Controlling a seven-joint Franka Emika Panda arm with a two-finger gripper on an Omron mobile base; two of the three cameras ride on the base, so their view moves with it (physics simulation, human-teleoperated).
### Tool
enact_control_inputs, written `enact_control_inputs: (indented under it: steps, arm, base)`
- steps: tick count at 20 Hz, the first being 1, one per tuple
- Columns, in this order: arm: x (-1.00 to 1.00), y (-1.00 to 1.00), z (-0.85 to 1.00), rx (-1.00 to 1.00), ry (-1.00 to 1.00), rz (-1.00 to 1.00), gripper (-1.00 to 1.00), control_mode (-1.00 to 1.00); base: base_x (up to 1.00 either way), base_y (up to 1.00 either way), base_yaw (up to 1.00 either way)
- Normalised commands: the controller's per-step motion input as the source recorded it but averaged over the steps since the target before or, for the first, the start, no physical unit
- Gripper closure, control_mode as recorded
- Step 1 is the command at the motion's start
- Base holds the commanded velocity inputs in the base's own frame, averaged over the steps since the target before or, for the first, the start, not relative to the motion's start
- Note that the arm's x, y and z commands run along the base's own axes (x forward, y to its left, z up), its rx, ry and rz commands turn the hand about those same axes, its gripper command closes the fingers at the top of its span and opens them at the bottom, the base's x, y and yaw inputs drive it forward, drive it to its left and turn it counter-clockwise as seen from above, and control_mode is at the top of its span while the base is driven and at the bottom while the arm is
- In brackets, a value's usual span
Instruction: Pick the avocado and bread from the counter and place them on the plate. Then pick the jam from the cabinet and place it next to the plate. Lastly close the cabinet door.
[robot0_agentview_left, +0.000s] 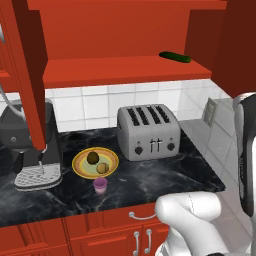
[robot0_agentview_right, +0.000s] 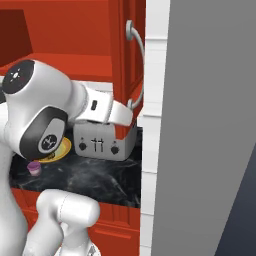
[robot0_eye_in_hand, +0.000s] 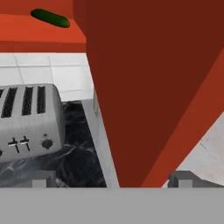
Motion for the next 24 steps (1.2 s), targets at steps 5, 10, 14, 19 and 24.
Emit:
enact_control_inputs:
  steps: [5, 10, 14, 19, 24]
  arm:
    - [0.52, -0.06, 0.0, -0.02, -0.02, 0.0, -1.0, -1.0]
    - [0.59, -0.13, -0.02, -0.01, -0.01, 0.0, -1.0, -1.0]
    - [0.67, -0.07, -0.04, 0.0, 0.0, 0.12, -1.0, -1.0]
    - [0.67, 0.08, -0.1, 0.0, 0.0, 0.23, -1.0, -1.0]
    - [0.67, 0.22, -0.14, 0.0, 0.01, 0.25, -1.0, -1.0]
  base:
    - [0.0, 0.0, 0.0]
    - [0.0, 0.0, 0.0]
    - [0.0, 0.0, 0.0]
    - [0.0, 0.0, 0.0]
    - [0.0, 0.0, 0.0]
